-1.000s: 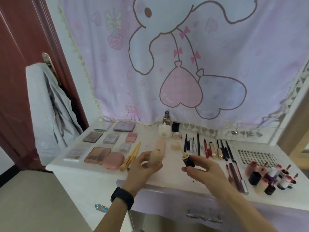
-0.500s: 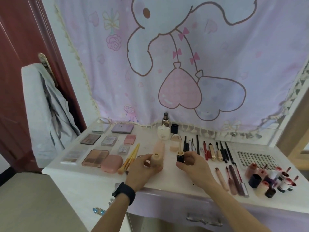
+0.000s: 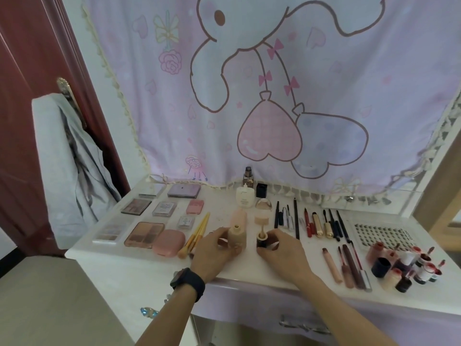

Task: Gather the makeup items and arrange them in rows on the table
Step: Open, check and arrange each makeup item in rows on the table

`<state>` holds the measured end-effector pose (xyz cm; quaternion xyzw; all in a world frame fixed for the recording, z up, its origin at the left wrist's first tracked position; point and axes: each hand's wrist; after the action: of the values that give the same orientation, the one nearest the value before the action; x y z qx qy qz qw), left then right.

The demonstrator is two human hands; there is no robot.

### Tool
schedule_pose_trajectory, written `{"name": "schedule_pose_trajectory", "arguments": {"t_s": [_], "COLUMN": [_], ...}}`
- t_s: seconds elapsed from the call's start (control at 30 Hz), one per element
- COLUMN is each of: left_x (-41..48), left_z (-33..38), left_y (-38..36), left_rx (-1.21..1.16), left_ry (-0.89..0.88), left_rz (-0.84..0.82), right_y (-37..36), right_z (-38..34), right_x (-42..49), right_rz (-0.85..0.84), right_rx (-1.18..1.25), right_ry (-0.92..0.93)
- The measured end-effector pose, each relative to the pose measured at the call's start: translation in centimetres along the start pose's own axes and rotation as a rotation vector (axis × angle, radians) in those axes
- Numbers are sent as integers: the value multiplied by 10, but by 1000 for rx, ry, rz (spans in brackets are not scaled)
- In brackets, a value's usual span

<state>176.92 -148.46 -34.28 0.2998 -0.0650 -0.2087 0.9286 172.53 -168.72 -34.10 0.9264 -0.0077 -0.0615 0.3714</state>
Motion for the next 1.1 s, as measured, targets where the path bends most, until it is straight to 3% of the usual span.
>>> {"name": "schedule_pose_trajectory", "arguments": {"t_s": [1.1], "left_x": [-11], "left_z": [12], "left_y": [8], "left_rx": [38], "left_ry": [60], "left_rz": [-13], "right_y": [12], "right_z": [0], "right_x": [-4], "right_rz": [-113], "right_rx": [-73], "right_ry": [-4]}}
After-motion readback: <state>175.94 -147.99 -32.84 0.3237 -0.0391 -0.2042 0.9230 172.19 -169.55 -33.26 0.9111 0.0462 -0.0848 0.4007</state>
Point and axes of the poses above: each hand's wrist, its own x-axis towards the middle knuckle, its own y-axis out of the back of the hand, z = x × y, and after that the axes turned 13 degrees about -z, right-handed
